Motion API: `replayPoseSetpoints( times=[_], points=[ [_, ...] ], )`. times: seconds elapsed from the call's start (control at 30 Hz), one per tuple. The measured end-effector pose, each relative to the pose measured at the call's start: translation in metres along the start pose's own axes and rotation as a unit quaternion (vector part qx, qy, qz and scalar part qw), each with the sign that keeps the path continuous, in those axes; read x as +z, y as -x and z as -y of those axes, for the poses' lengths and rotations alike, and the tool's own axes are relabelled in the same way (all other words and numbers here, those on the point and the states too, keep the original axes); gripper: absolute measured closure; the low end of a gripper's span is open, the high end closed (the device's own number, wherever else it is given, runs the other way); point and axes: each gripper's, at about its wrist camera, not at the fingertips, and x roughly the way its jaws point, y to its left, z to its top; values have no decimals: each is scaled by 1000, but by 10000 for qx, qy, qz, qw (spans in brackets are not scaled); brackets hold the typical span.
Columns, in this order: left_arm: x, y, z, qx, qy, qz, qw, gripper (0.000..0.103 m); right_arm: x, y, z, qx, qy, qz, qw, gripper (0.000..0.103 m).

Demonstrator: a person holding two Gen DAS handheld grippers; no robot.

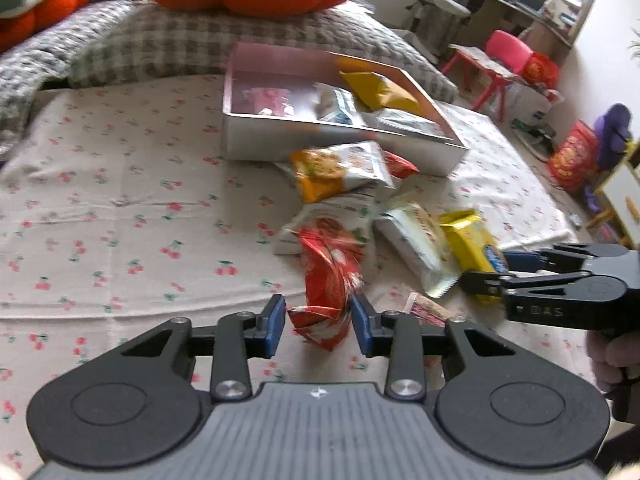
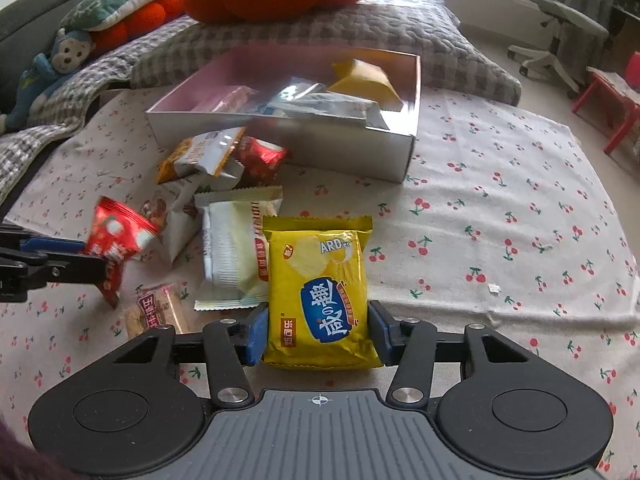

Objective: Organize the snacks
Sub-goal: 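Grasp the red candy bag with the left gripper while the right grasps the yellow cracker bag, then carry both bags into the box and open both grippers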

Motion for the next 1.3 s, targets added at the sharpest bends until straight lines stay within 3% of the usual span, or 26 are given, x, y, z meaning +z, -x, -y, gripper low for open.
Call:
replayPoseSetpoints(
  times=[0.17, 0.3, 0.37, 0.47, 0.5, 0.63, 0.73, 0.8, 1.3],
  points=[
    [-2, -1, 2, 103, -206, 128, 9997, 67, 0, 0, 2, 109, -31, 23, 9999, 47],
    [-6, -6, 9, 154, -541, 258, 9981, 46, 0, 0, 1, 192, -23, 72, 9998, 43],
    [-8, -10, 13, 257, -768, 276, 9963, 46, -1, 0, -1, 171, 43, 86, 9998, 43],
    [-9, -18, 14, 332, -868, 102, 9956, 54, -1, -1, -3, 144, 97, 81, 9998, 43],
    [-9, -20, 13, 324, -854, 41, 9958, 61, -2, -2, -3, 142, 94, 72, 9998, 43],
    [-10, -20, 9, 277, -731, 8, 9969, 63, -2, -3, -3, 107, 115, 92, 9998, 43],
    [-8, -16, 8, 253, -648, 40, 9976, 73, -2, -4, -4, 78, 120, 98, 9998, 46],
    [-7, -12, 7, 230, -569, 59, 9981, 74, -1, -3, -4, 51, 125, 119, 9998, 52],
    [9, 14, -3, -62, 70, 244, 9997, 79, 20, 24, 7, 322, -495, 114, 9982, 53]
  ],
)
